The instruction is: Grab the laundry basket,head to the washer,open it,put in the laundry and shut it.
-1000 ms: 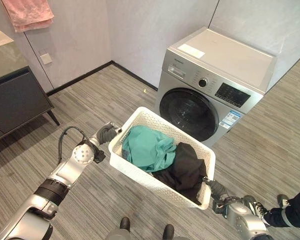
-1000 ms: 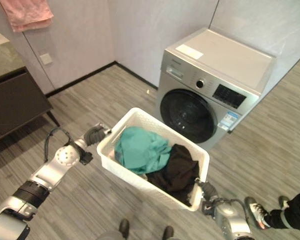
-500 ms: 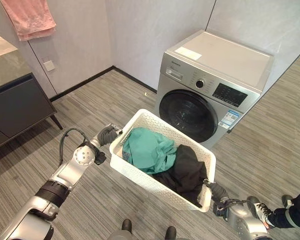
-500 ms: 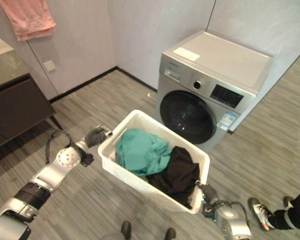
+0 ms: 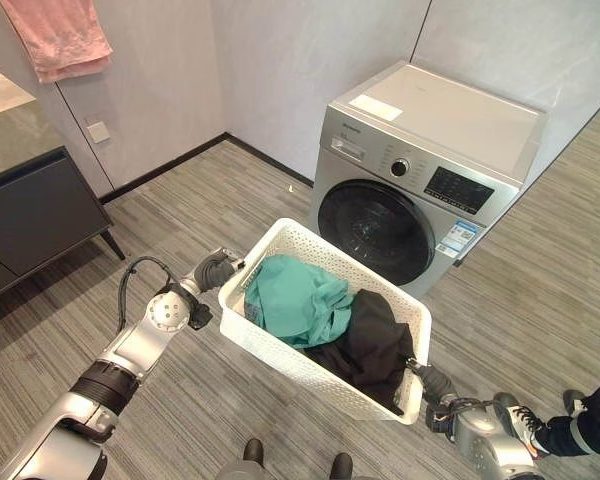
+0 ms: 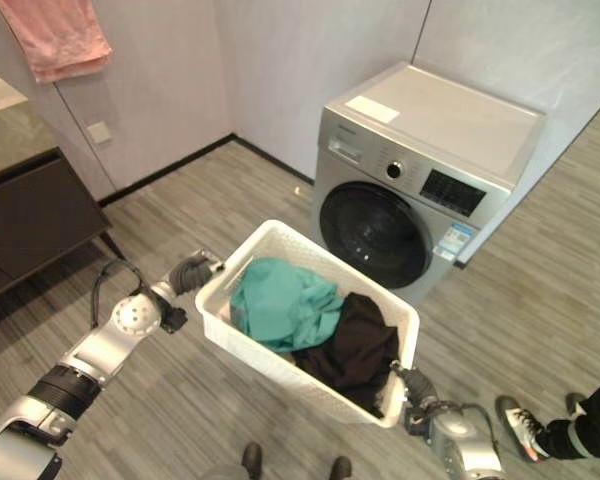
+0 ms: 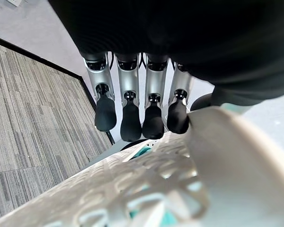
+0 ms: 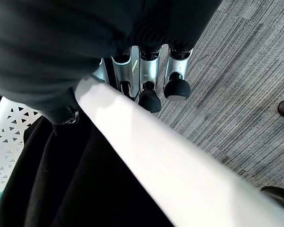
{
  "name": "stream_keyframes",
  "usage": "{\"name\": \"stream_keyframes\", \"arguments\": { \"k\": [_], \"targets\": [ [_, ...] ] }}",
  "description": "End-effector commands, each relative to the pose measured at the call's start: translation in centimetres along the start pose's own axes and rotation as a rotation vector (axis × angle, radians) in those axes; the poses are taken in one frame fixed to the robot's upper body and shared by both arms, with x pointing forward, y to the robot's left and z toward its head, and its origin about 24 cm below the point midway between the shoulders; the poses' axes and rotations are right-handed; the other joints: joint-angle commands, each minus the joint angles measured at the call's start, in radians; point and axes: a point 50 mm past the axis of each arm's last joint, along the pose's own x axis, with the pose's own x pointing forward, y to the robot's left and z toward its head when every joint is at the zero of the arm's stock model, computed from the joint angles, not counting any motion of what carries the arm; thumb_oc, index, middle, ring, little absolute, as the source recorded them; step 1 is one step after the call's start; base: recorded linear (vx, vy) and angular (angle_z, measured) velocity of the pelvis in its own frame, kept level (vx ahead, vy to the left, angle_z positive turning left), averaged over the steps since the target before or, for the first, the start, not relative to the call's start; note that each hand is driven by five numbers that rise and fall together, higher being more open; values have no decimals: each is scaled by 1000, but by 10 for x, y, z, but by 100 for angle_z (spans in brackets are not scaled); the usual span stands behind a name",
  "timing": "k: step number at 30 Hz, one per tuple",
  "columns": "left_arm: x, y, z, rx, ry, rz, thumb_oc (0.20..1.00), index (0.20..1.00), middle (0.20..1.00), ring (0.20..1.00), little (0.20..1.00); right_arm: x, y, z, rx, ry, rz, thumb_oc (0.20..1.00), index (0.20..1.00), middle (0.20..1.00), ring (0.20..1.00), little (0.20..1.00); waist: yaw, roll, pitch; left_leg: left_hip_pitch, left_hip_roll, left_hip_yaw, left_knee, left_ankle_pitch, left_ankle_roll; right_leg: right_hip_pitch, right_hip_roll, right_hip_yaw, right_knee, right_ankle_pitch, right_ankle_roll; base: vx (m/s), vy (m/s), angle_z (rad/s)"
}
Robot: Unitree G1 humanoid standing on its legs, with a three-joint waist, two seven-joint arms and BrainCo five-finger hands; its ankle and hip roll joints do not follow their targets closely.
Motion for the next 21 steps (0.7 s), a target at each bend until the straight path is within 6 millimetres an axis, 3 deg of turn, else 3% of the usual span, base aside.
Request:
{"name": "stream_keyframes", "arguments": {
  "k": [1, 14, 15, 21],
  "targets": [
    [5, 3, -5, -60, 11, 46, 200, 200, 200, 200, 200, -4, 0, 87, 92, -432, 52, 200, 200, 200, 200, 200, 8, 23, -53, 41, 32, -14, 5, -118, 5, 20, -36, -11, 1, -67, 55, 0, 0, 0],
    [5, 1, -6, -65, 15, 44, 200, 200, 200, 200, 200, -4, -1, 85, 94, -425, 47, 200, 200, 200, 200, 200, 7, 26, -58, 46, 29, -10, 5, -122, 6, 25, -40, -16, 1, -67, 56, 0, 0, 0],
    [38, 5, 49, 225, -117, 130, 200, 200, 200, 200, 200, 29, 29, 4, -137, -42, 32, 200, 200, 200, 200, 200, -69, 126, -73, -10, 77, 213, 5, -92, -36, -8, -116, -81, 1, -71, 73, 0, 0, 0],
    [34, 6, 38, 191, -83, 138, 200, 200, 200, 200, 200, 30, 28, 18, -182, -75, 36, 200, 200, 200, 200, 200, -63, 132, -68, -10, 70, 217, 5, -98, -31, -21, -124, -74, 1, -61, 80, 9, 30, -12]
  ]
}}
